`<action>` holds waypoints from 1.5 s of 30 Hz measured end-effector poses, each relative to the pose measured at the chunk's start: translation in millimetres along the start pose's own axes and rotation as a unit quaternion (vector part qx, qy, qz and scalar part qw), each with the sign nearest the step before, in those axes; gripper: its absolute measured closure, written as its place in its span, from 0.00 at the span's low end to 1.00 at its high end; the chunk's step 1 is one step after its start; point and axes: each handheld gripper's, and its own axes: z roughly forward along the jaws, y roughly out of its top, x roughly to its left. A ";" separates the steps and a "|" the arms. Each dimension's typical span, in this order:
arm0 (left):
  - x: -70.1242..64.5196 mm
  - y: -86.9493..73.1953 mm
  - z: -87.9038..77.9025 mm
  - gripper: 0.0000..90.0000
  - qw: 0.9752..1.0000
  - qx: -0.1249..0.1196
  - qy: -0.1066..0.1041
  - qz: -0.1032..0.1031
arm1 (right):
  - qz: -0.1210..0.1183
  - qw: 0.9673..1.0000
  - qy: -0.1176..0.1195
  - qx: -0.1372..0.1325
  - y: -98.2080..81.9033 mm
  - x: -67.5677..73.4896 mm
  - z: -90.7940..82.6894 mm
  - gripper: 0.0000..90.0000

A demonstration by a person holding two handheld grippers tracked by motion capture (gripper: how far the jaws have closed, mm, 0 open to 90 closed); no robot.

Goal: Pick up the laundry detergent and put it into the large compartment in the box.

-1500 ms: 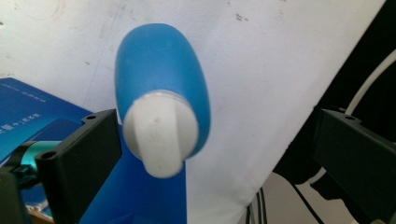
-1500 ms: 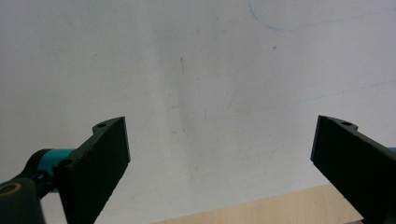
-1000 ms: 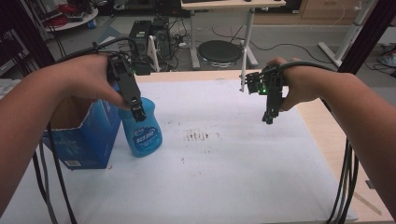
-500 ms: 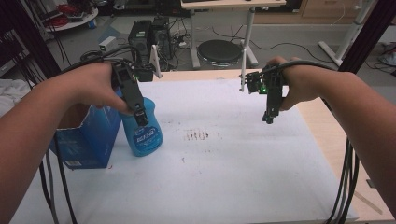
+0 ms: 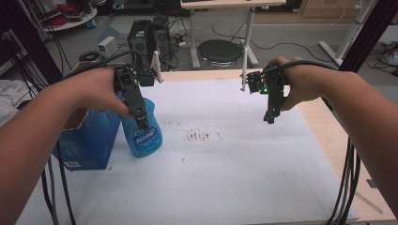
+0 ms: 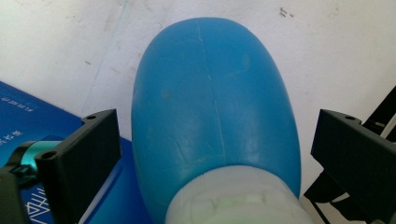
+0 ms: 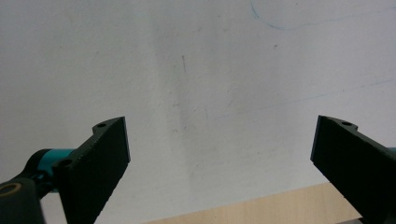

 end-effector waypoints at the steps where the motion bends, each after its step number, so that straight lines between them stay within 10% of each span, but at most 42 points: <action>1: -0.3 0.0 0.4 0.02 1.000 -0.002 -0.001 -0.002 | -0.002 1.000 0.000 0.000 0.2 -0.2 0.3 0.04; 45: -2.4 -0.1 0.4 0.31 1.000 0.002 0.005 0.000 | -0.009 1.000 0.001 0.008 8.3 3.6 1.6 0.04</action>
